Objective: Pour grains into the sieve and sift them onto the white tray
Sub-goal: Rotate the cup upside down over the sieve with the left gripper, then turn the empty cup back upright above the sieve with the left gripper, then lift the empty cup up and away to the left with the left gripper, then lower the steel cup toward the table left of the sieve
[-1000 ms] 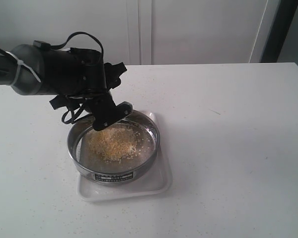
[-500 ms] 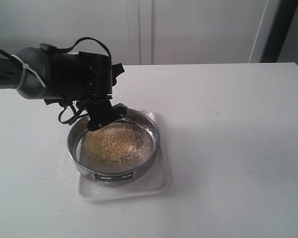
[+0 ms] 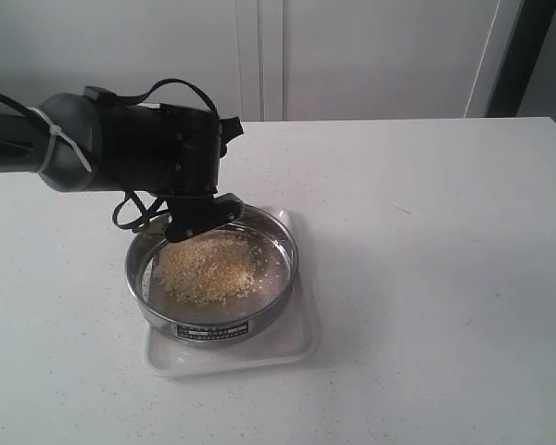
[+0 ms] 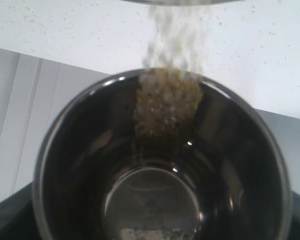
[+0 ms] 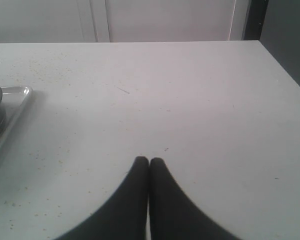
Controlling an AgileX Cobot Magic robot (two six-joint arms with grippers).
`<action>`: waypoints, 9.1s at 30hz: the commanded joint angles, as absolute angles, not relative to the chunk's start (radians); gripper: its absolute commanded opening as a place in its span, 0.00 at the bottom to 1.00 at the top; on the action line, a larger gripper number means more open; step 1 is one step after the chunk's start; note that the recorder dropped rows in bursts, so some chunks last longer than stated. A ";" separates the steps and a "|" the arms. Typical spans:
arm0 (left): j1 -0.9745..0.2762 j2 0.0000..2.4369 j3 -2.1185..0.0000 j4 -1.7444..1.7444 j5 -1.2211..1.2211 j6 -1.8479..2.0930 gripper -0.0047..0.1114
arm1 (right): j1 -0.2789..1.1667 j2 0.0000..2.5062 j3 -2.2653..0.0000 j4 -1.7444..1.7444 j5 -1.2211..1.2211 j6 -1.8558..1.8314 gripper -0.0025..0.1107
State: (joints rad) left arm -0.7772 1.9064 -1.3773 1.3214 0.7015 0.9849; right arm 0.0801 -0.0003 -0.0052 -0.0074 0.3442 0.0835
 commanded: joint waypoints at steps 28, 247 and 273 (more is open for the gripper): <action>-0.831 1.896 -1.386 1.447 0.868 0.976 0.04 | 0.080 0.000 0.000 -0.012 0.335 0.083 0.02; -0.361 1.191 -0.647 0.000 -0.665 -0.035 0.04 | 0.080 0.000 0.000 -0.012 0.335 0.083 0.02; -0.261 1.617 -0.642 -0.405 -0.986 0.142 0.04 | 0.080 0.000 0.000 -0.012 0.335 0.083 0.02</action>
